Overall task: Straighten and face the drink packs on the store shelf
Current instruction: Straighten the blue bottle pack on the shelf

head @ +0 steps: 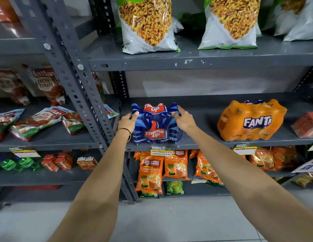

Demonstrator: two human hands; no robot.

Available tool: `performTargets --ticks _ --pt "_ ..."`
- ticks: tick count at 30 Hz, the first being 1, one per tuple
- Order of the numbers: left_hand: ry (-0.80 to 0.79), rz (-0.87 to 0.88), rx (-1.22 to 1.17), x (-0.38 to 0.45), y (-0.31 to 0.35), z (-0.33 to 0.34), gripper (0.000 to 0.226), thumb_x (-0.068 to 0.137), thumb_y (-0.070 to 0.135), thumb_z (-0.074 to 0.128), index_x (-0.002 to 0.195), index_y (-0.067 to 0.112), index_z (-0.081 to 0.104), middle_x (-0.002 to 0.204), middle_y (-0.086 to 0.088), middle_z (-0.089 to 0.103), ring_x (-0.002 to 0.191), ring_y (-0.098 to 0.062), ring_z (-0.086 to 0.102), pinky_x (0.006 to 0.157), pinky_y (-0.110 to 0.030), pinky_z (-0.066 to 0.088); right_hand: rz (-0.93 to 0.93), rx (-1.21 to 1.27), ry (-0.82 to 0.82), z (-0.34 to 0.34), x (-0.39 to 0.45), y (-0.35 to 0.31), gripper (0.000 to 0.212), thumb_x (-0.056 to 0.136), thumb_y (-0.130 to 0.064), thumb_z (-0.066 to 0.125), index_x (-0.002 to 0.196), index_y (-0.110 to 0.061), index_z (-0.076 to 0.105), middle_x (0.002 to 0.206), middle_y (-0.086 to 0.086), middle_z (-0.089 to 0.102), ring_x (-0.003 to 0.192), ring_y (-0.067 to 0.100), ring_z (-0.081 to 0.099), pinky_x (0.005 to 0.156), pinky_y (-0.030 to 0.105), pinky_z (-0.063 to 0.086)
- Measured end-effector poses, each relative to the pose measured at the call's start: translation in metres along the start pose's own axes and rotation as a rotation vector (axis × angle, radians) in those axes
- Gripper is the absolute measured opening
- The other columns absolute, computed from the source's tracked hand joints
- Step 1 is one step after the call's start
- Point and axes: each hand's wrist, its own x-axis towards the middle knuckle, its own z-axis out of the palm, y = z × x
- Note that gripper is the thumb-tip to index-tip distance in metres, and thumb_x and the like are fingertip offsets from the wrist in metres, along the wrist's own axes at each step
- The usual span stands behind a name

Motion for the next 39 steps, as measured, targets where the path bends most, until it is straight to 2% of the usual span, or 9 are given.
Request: performTargets --ticks 7,11,21,31,39 --pt "-0.027 0.010 -0.025 -0.005 0.007 0.003 0.051 0.096 0.048 0.038 0.128 0.011 0.053 0.128 -0.019 0.059 0.114 -0.036 0.058 0.099 -0.050 0.048 -0.039 -0.060 0.060 -0.001 -0.001 0.007 0.047 0.100 -0.035 0.038 0.144 -0.020 0.036 0.130 0.016 0.059 0.110 0.030 0.064 0.088 0.041 0.056" --pt "-0.031 0.019 0.030 -0.010 0.011 0.013 0.050 0.097 0.046 0.036 0.131 0.013 0.051 0.127 -0.014 0.059 0.114 -0.034 0.058 0.097 -0.044 0.049 -0.008 -0.035 0.061 -0.009 0.003 0.011 0.049 0.100 -0.034 0.038 0.147 -0.020 0.033 0.132 0.016 0.058 0.112 0.030 0.063 0.087 0.040 0.055" --pt "-0.031 0.044 -0.004 -0.012 0.011 0.022 0.049 0.097 0.045 0.037 0.132 0.013 0.050 0.126 -0.018 0.061 0.113 -0.034 0.059 0.097 -0.045 0.051 0.022 0.023 0.051 -0.017 0.006 0.015 0.050 0.100 -0.033 0.040 0.148 -0.023 0.031 0.139 0.015 0.052 0.118 0.030 0.059 0.093 0.042 0.054" --pt "-0.045 0.040 -0.016 -0.012 0.013 0.022 0.050 0.098 0.043 0.036 0.135 0.012 0.047 0.132 -0.019 0.057 0.118 -0.035 0.056 0.100 -0.046 0.048 0.011 0.022 0.035 -0.018 0.008 0.017 0.050 0.100 -0.032 0.040 0.148 -0.021 0.031 0.137 0.016 0.053 0.117 0.030 0.060 0.093 0.042 0.054" --pt "-0.027 0.035 0.014 -0.011 0.014 0.025 0.050 0.099 0.044 0.033 0.135 0.012 0.046 0.131 -0.018 0.058 0.117 -0.034 0.057 0.095 -0.042 0.048 0.025 0.020 0.024 -0.020 0.008 0.015 0.049 0.100 -0.030 0.040 0.148 -0.022 0.030 0.137 0.016 0.053 0.116 0.031 0.060 0.092 0.041 0.054"
